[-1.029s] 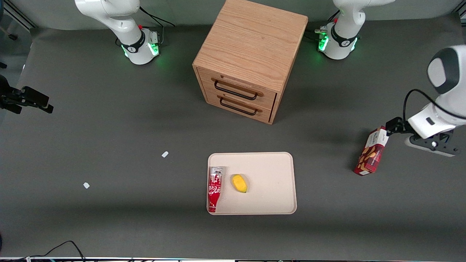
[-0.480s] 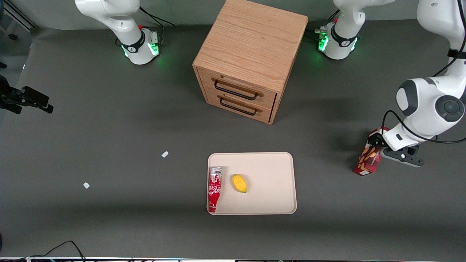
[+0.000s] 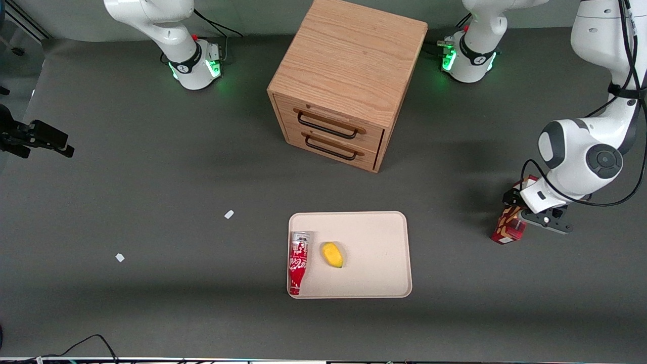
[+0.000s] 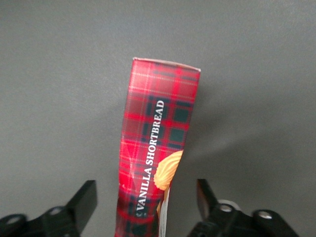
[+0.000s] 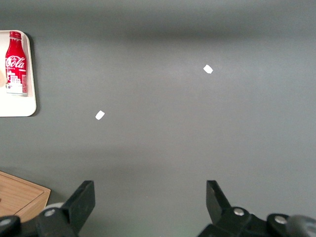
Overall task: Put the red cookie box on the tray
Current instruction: 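Close the left gripper on the end of the red shortbread box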
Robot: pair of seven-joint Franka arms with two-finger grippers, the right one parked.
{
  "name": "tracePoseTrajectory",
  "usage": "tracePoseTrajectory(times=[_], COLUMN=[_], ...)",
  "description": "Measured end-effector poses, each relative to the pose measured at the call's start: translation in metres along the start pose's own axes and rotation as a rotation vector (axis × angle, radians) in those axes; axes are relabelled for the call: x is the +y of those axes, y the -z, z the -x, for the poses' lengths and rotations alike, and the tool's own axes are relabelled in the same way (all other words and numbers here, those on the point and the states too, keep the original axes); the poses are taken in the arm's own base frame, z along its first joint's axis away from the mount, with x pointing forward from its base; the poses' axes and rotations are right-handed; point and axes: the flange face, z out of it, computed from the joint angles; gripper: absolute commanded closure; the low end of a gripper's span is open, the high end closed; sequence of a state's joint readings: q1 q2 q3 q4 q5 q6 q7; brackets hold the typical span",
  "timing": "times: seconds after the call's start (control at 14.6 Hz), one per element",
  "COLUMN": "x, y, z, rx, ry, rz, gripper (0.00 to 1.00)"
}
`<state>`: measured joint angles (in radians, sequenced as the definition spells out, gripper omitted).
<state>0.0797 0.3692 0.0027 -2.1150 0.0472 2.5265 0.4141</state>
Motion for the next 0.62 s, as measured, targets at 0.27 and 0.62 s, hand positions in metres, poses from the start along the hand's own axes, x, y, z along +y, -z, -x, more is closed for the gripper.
tracePoseTrajectory(times=[0.27, 0.62], x=[0.0001, -0.0015], y=[-0.0008, 0.006], z=[0.0002, -0.0044], rx=[-0.002, 0.0], ry=[-0.001, -0.002], rz=[0.001, 0.0], gripper=[1.0, 1.0])
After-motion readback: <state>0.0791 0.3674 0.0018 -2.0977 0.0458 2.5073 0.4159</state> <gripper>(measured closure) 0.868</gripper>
